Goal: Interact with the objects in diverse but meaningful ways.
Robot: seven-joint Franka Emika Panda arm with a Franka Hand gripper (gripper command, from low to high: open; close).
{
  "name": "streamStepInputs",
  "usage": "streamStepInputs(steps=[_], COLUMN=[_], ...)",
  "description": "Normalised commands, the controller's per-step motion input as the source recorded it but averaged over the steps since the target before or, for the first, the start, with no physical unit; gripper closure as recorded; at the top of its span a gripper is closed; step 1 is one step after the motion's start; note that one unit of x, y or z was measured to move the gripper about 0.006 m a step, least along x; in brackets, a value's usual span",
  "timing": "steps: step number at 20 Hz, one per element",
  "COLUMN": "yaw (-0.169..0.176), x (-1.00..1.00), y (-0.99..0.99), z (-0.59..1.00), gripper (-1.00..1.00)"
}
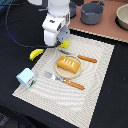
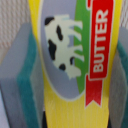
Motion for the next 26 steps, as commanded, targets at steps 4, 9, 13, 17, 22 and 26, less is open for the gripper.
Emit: streamStepInputs(steps=[4,9,13,17,22,26], yaw=[0.000,0.000,0.000,0.018,0.023,0.013], x=[0.13,0.25,0.23,0.47,0.64,0.69], y=[0.13,-0.01,-0.35,-0.62,-0.71,-0.69], z=[0.99,0.69,0.33,0.18,0.17,0.10], gripper=[1.00,1.00,1.00,1.00,1.00,1.00])
